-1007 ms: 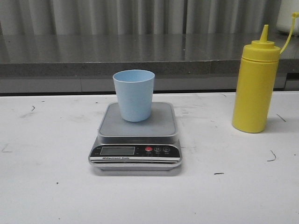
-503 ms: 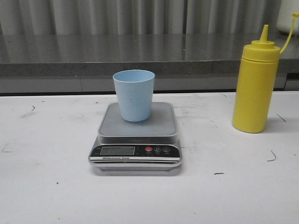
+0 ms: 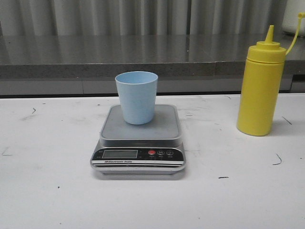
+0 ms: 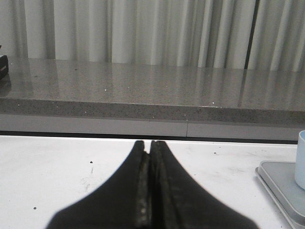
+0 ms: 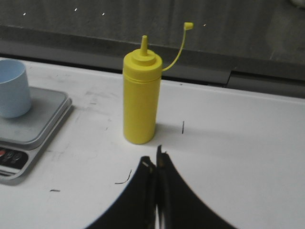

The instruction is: Pour seasoning into cup on scale with both arms

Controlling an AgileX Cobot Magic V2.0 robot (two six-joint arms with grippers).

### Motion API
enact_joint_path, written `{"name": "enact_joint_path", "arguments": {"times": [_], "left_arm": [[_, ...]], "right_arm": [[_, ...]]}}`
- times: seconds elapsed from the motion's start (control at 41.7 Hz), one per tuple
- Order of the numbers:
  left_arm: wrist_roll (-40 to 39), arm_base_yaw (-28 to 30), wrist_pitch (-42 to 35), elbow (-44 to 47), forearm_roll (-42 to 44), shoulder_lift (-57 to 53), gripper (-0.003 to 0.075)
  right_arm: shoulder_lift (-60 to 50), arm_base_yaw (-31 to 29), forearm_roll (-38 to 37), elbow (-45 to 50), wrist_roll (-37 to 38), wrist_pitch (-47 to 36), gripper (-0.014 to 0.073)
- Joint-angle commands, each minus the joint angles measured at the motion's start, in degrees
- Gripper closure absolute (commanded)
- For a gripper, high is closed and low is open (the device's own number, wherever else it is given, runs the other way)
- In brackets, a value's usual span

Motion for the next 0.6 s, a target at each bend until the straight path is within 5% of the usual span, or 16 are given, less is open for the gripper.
{"name": "enact_joint_path", "arguments": {"times": [0.0, 0.432, 0.575], "left_arm": [[-0.07, 0.03, -4.74, 1.36, -0.53, -0.88, 0.0740], [-0.07, 0.03, -4.74, 1.36, -0.53, -0.88, 0.0740], [-0.07, 0.03, -4.74, 1.36, -0.53, -0.88, 0.0740]], "right_arm": [[-3.47, -2.34, -0.91, 4.81, -0.64, -12.08, 0.0661], [-13.42, -4.83, -0.91, 24.40, -0.64, -27.20, 0.0661], [-13.42, -4.83, -0.91, 24.63, -0.64, -27.53, 0.0661]]}}
